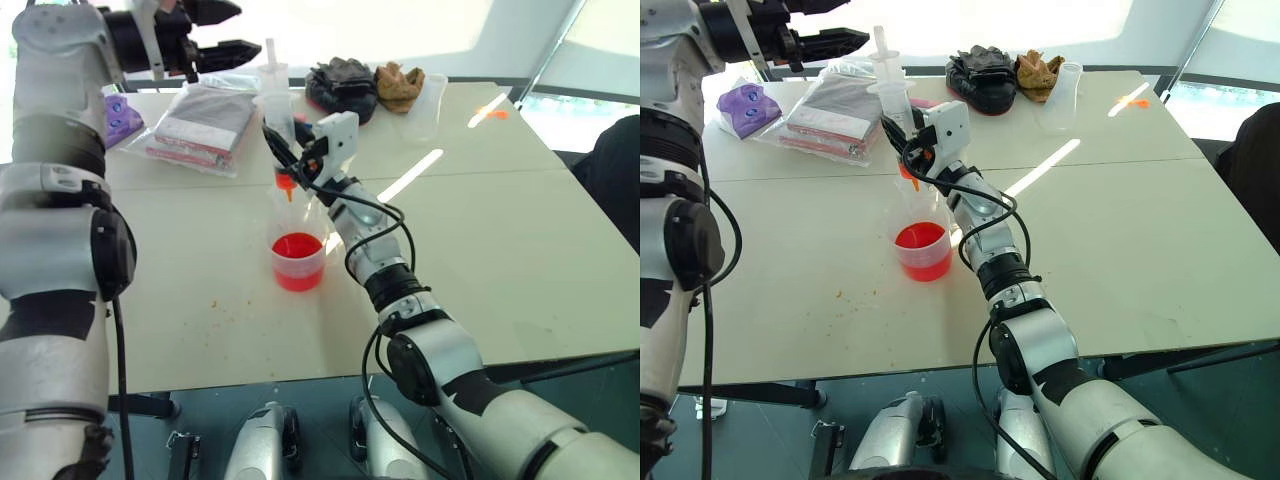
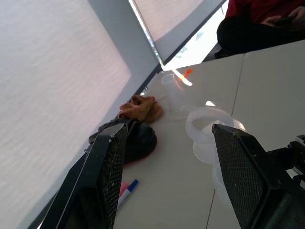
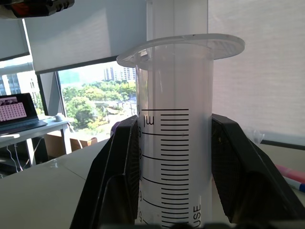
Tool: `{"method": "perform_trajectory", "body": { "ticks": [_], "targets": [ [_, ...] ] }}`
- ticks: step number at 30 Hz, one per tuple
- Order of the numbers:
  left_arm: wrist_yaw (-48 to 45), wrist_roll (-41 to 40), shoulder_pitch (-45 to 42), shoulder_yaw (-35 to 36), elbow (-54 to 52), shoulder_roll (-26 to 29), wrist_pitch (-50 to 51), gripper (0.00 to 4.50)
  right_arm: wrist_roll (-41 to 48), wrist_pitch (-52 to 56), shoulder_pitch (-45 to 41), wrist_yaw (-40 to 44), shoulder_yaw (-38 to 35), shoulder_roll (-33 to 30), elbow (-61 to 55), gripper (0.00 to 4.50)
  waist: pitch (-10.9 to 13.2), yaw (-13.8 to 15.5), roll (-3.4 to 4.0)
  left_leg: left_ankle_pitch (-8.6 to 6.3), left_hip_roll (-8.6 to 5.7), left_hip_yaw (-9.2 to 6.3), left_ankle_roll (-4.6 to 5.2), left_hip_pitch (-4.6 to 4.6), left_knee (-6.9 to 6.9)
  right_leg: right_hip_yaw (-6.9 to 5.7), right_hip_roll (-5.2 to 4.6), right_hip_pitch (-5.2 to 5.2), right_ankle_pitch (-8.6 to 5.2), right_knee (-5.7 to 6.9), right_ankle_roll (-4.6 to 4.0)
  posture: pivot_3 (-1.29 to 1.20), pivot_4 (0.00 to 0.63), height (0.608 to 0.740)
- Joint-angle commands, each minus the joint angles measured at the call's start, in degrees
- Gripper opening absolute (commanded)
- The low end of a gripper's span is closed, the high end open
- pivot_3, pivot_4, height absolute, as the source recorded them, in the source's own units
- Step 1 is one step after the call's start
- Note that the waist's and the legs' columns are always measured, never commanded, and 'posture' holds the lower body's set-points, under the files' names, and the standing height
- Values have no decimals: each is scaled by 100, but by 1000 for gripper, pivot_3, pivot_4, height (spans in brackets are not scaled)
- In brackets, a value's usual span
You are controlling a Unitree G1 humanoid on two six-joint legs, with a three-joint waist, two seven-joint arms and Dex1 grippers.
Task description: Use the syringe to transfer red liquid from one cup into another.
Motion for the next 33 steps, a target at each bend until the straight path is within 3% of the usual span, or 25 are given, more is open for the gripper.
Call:
{"method": "perform_trajectory", "body": {
  "ticks": [1, 25, 33],
  "targets": [
    [44, -3, -155, 94, -70, 107, -95, 2982, 28, -74, -96, 9, -14, 27, -165, 1500, 0, 3, 0, 0, 0, 0, 0, 0, 0, 0, 0, 0, 0, 0, 0, 0, 150, 740],
    [395, 327, -224, -48, 371, -477, -665, 2982, -237, -278, -53, 64, 184, 2, -34, 1500, 0, 1, 0, 0, 0, 1, 0, 0, 0, 0, 0, 0, 0, 0, 0, 0, 150, 740],
    [312, 335, -34, -60, 266, -537, -730, 1012, -249, -379, -148, 68, 155, -34, 139, 1500, 0, 1, 0, 0, 0, 1, 0, 0, 0, 0, 0, 0, 0, 0, 0, 0, 150, 740]
  ]
}}
